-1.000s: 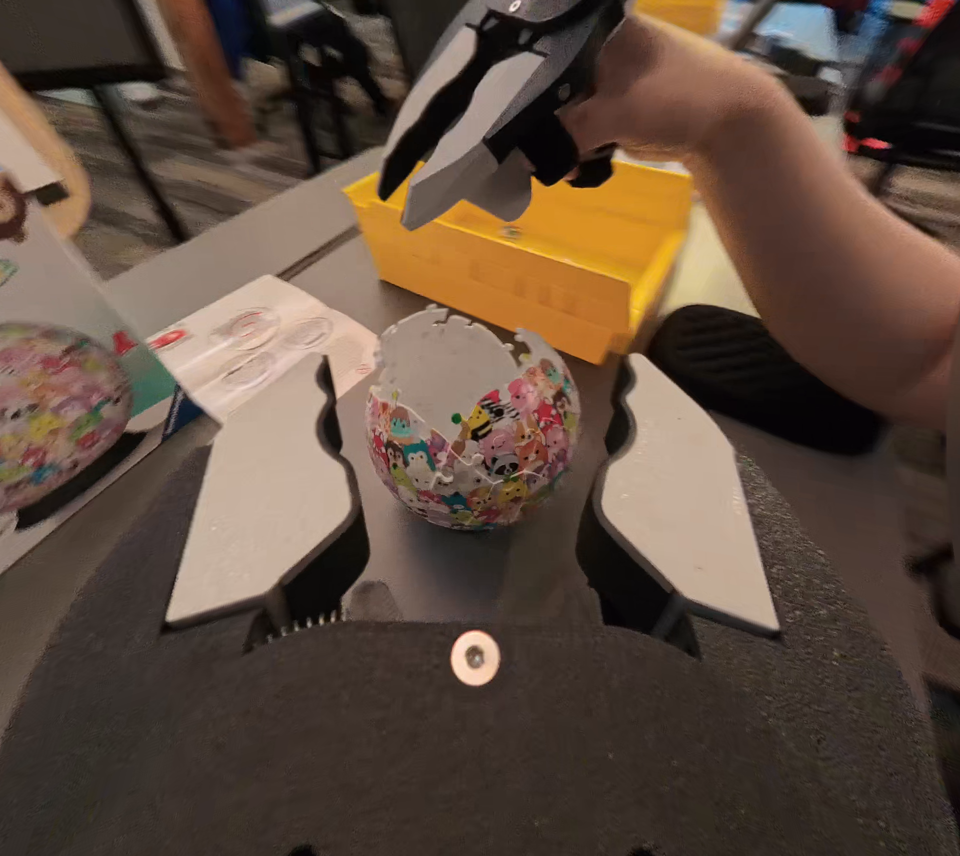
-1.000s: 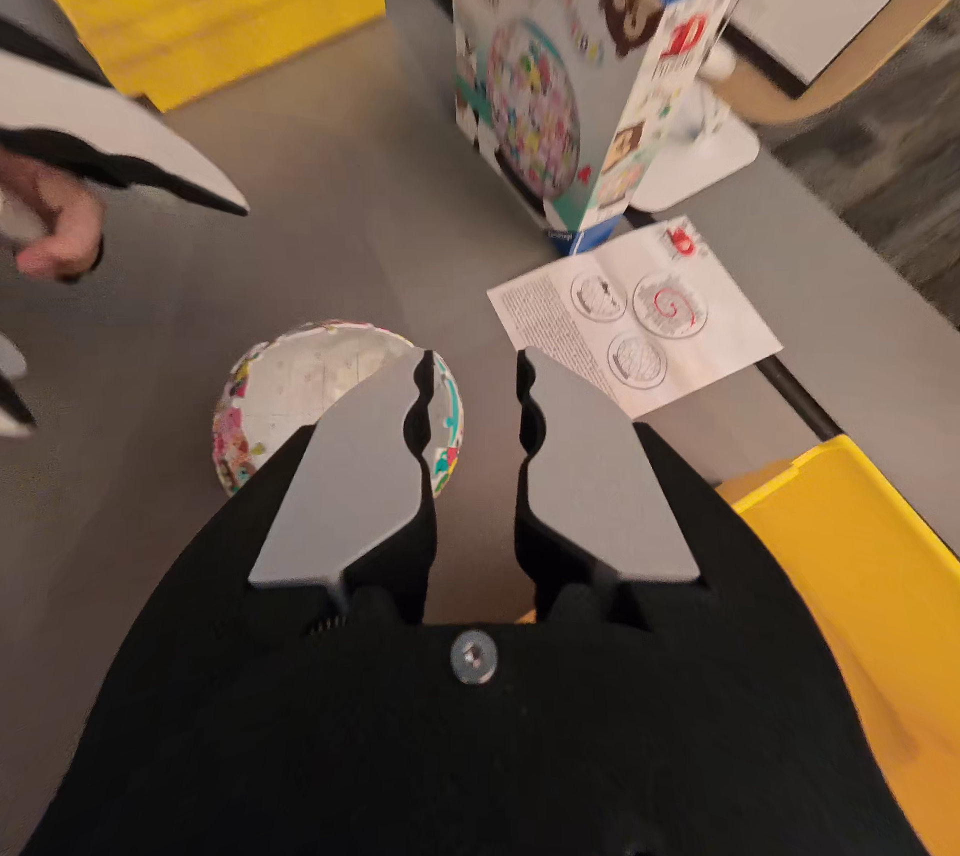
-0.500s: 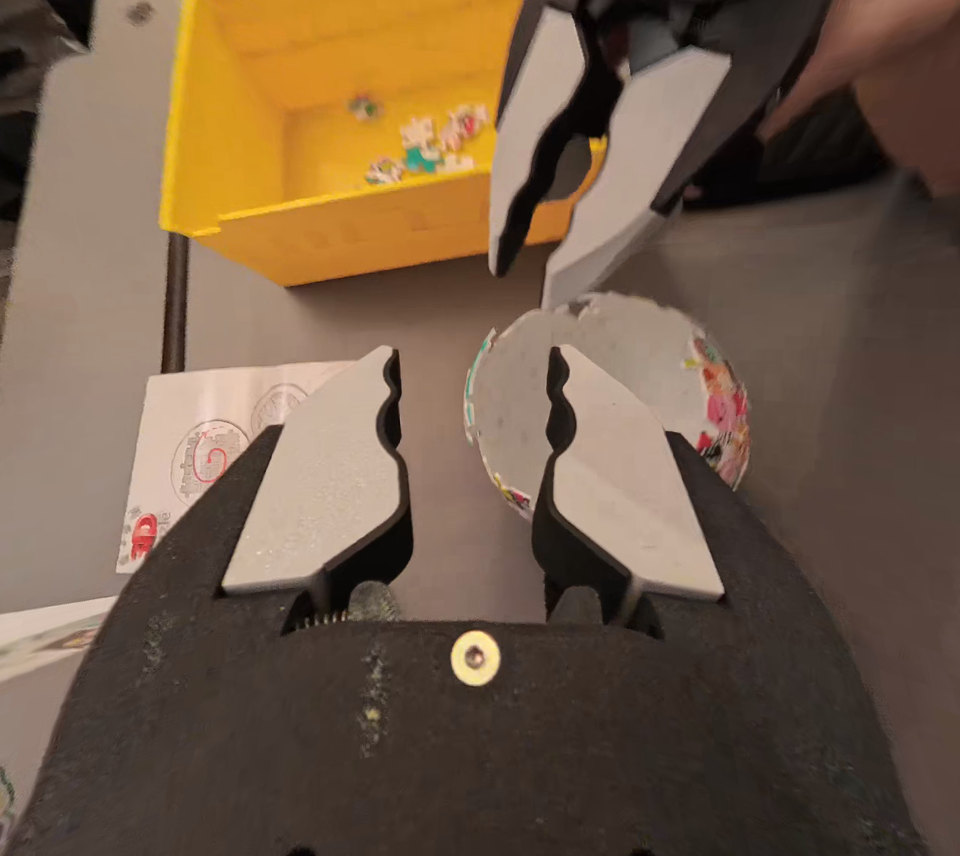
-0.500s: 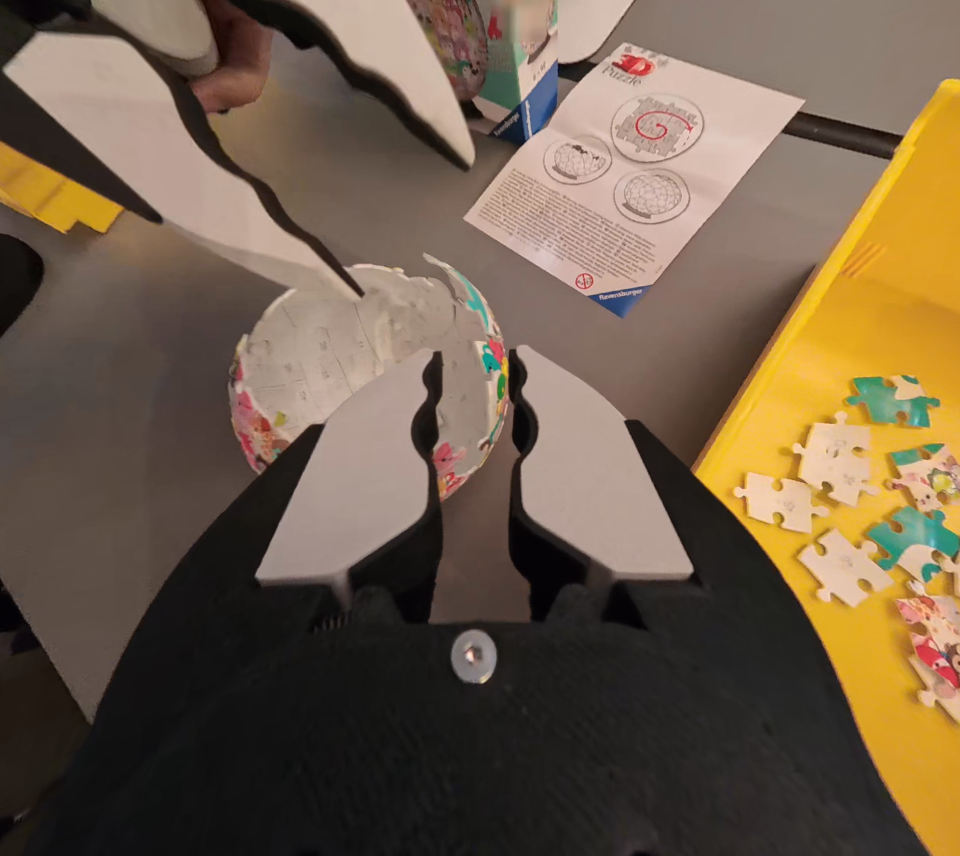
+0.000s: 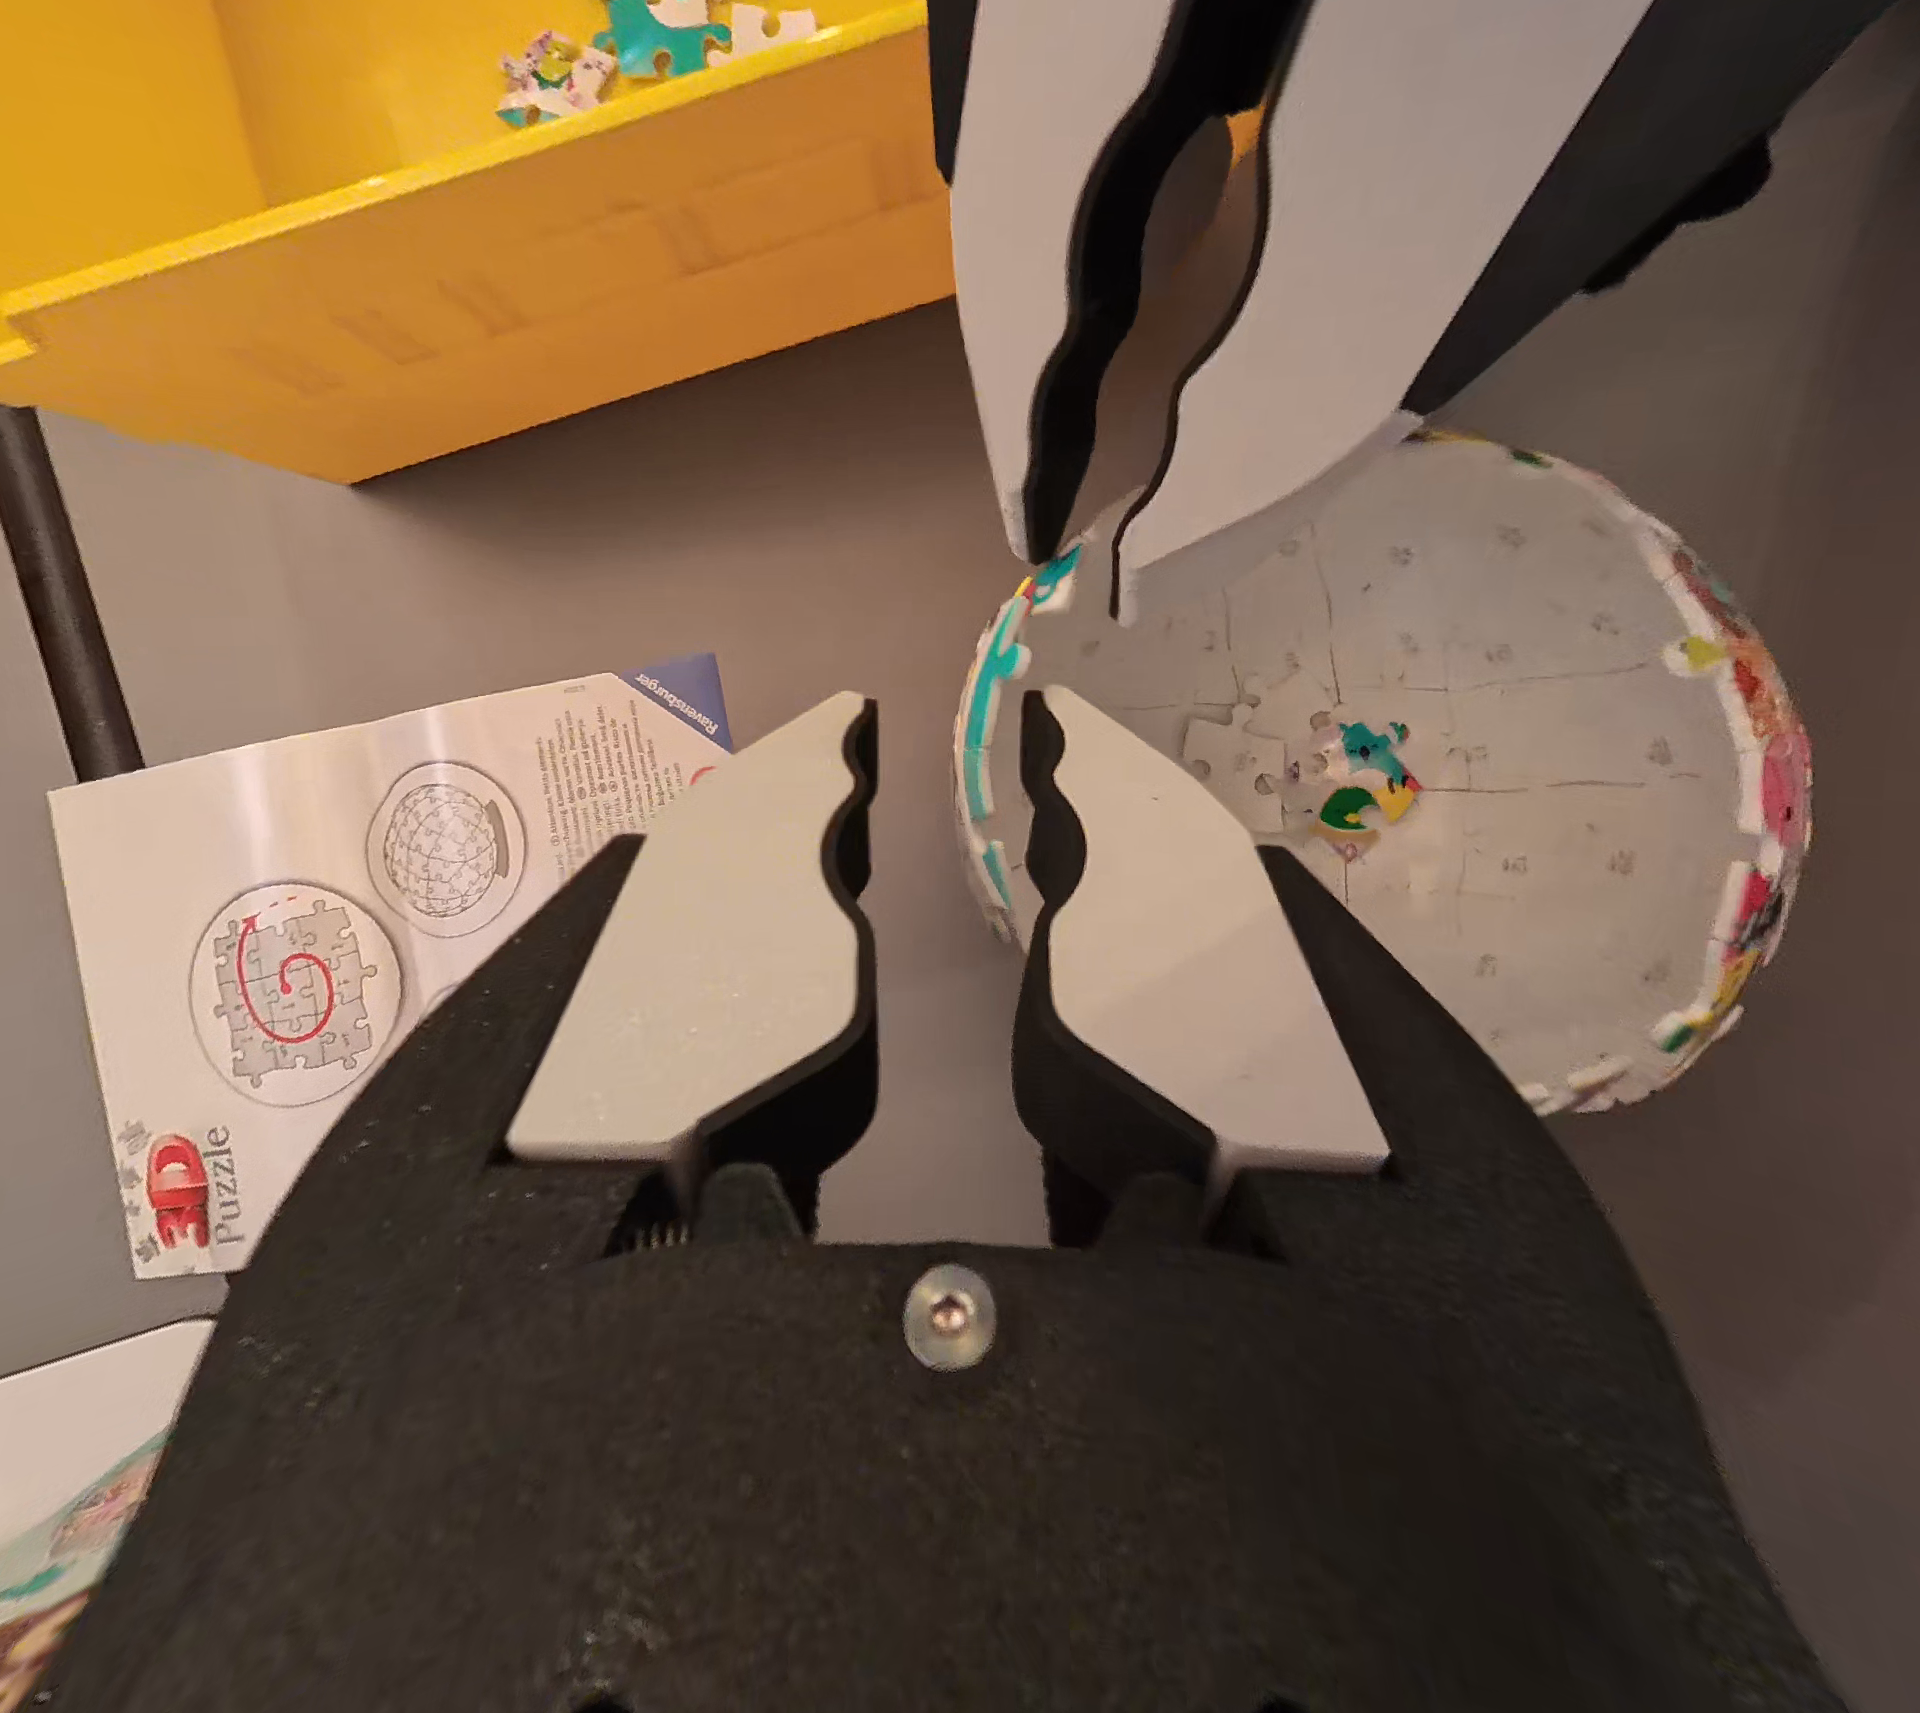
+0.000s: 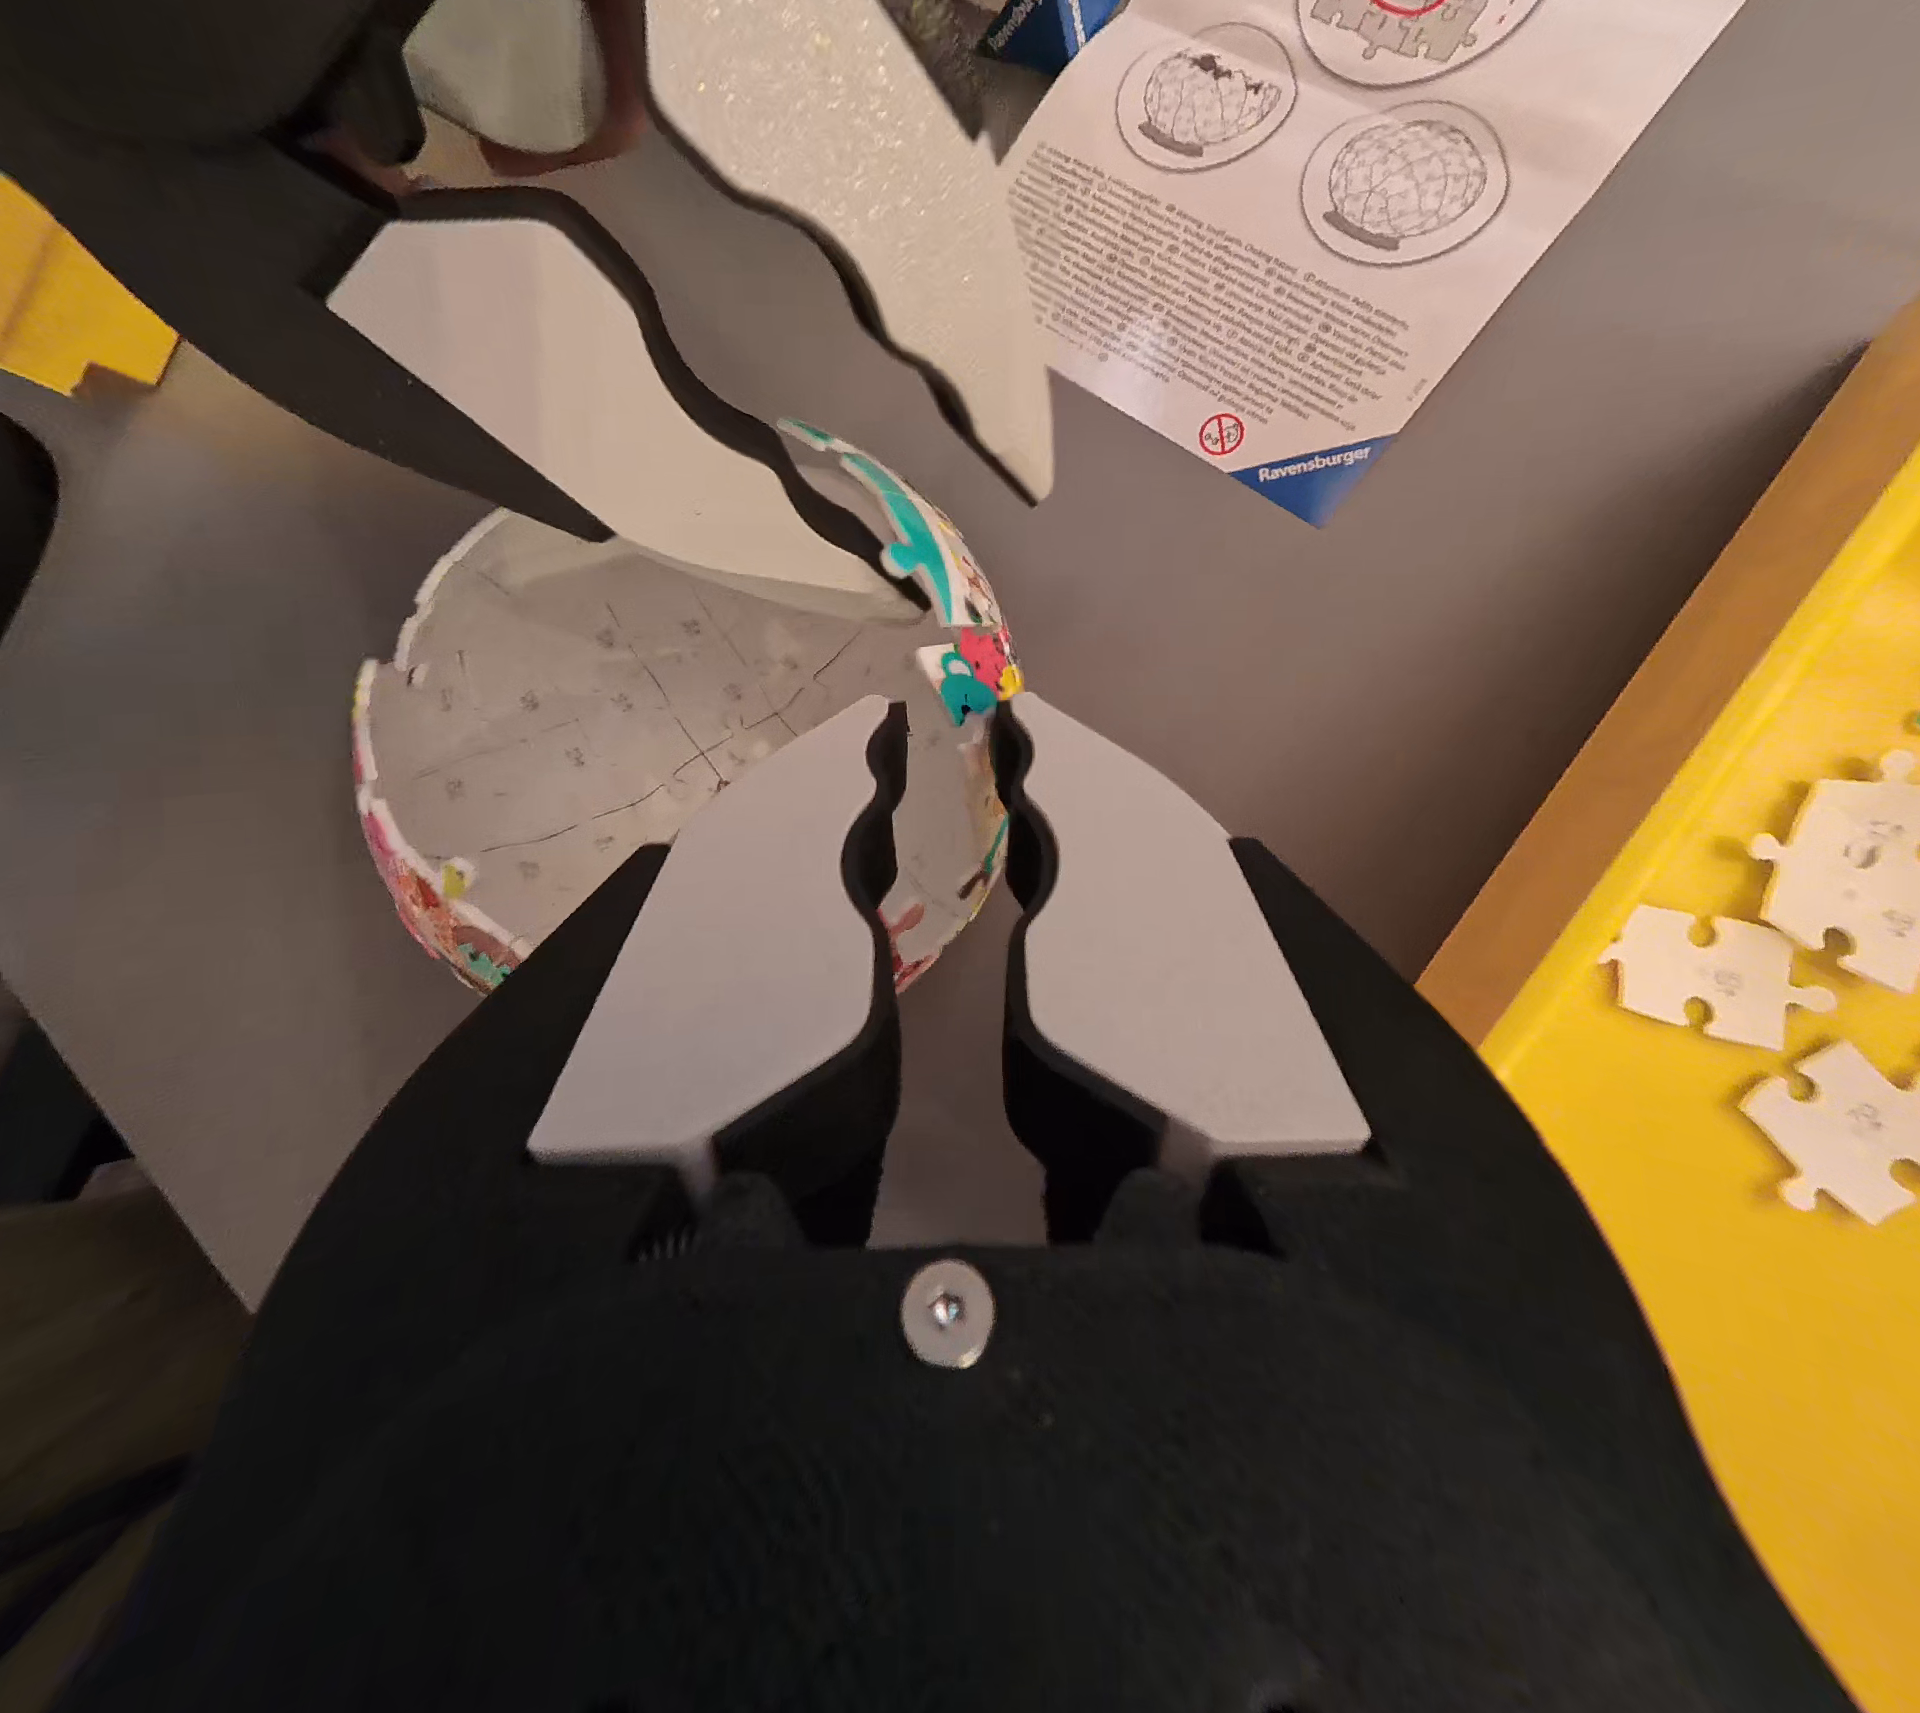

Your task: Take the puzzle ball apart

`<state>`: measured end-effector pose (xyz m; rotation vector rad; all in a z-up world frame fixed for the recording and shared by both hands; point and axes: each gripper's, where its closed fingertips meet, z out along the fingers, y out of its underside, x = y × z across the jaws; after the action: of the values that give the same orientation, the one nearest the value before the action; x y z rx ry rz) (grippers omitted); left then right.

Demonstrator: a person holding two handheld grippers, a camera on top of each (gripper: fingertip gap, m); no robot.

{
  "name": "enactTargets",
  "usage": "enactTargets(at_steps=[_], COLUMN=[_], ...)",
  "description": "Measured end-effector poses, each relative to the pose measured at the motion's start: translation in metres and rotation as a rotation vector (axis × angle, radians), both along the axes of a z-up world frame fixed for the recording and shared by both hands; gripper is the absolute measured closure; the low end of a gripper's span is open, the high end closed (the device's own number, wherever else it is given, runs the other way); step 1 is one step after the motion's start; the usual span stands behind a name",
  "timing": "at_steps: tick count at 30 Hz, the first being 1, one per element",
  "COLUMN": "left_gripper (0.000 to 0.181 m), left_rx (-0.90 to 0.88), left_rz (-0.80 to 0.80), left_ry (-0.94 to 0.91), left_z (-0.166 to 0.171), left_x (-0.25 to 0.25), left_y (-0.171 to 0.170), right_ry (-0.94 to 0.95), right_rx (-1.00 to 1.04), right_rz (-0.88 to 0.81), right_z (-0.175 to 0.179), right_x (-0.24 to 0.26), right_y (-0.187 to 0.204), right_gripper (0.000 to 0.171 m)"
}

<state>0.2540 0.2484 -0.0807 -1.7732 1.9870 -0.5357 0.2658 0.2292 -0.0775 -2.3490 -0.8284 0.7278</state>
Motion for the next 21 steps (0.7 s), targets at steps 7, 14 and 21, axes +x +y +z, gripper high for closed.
enactTargets(at_steps=[7, 14, 21], left_gripper=[0.176, 0.177, 0.178], left_rx=[-0.036, -0.059, -0.056], left_rz=[-0.018, 0.014, -0.007], left_ry=[0.023, -0.011, 0.004], left_z=[-0.0078, -0.0076, -0.0077], left_x=[-0.0045, -0.0082, -0.0082], left_y=[-0.0023, -0.0034, -0.0053], right_ry=[-0.032, -0.028, -0.053], right_rx=[-0.045, -0.026, 0.012], right_rz=[0.025, 0.089, 0.093], right_z=[-0.0035, -0.0030, -0.0033], right_x=[0.0014, -0.0036, -0.0022], right_y=[0.0035, -0.0018, -0.0023], right_gripper=[0.158, 0.161, 0.162])
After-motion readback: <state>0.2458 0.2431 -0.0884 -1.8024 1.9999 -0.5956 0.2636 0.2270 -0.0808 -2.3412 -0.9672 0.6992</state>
